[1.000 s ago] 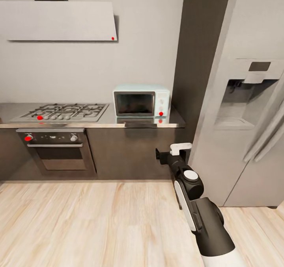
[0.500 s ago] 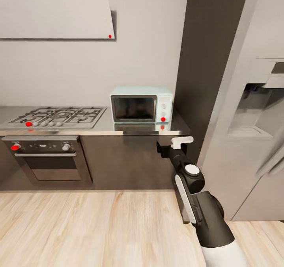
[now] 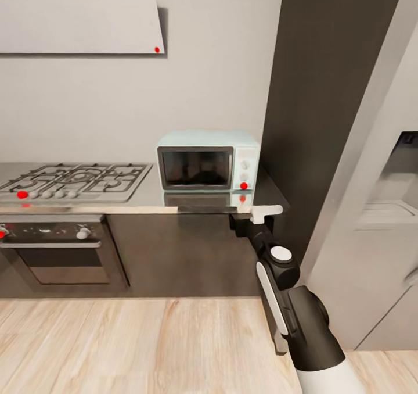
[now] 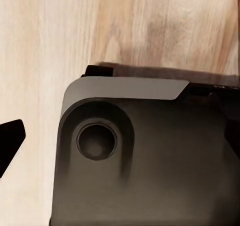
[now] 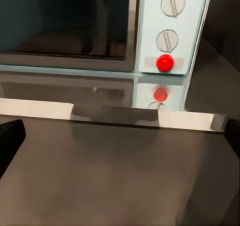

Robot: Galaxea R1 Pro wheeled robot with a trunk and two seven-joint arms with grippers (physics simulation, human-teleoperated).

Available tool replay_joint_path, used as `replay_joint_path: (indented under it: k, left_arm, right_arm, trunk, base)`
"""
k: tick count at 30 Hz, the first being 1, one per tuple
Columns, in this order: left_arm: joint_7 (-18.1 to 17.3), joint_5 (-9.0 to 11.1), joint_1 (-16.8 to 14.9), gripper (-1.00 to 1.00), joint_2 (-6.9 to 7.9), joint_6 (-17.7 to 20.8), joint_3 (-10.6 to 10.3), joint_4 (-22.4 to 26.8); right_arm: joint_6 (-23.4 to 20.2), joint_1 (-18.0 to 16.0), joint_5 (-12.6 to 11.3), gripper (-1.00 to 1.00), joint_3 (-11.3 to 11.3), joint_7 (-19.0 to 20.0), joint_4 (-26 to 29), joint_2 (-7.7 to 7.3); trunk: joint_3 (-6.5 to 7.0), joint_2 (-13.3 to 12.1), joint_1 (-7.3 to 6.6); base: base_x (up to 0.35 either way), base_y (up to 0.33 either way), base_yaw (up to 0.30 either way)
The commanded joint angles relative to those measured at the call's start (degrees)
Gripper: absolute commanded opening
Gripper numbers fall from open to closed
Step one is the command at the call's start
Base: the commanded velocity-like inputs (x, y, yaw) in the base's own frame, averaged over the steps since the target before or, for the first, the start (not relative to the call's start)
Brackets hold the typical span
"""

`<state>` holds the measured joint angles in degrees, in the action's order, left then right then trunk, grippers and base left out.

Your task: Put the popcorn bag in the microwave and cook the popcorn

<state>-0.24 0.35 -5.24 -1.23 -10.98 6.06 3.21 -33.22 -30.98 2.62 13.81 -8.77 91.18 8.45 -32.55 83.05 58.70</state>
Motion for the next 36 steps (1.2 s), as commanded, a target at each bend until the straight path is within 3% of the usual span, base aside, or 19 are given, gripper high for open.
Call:
replay_joint_path:
  k: [1,8,16,22,36]
  left_arm:
    - [0.0,-0.2,0.0,1.00,-0.05,-0.2,0.2,0.0]
    - [-0.1,0.1,0.0,1.00,0.18,-0.2,0.4,0.0]
    - [-0.1,0.5,-0.2,1.00,0.73,0.1,0.9,0.0]
    - [-0.1,-0.2,0.0,1.00,0.59,0.1,0.2,0.0]
    - [-0.1,-0.4,-0.1,1.00,0.46,0.1,0.0,0.1]
  right_arm:
    - [-0.3,0.0,0.3,1.00,0.2,-0.2,0.1,-0.02]
    - [-0.4,0.0,0.3,1.00,0.4,-0.2,0.1,-0.09]
    - [-0.5,0.0,0.6,1.00,0.2,-0.3,0.1,-0.08]
    - [-0.4,0.0,0.6,1.00,-0.3,-0.3,0.1,-0.09]
    - [-0.2,-0.2,0.7,1.00,-0.6,-0.5,0.0,-0.33]
  trunk:
    - [-0.06,0.0,0.03]
    - [-0.06,0.0,0.03]
    - [-0.06,0.0,0.03]
    - [-0.06,0.0,0.03]
    - [-0.06,0.0,0.03]
  base:
    - [0.143,0.000,0.000]
    - [0.035,0.017,0.000]
    - [0.228,0.261,0.000]
    - [0.096,0.074,0.000]
    - [0.299,0.001,0.000]
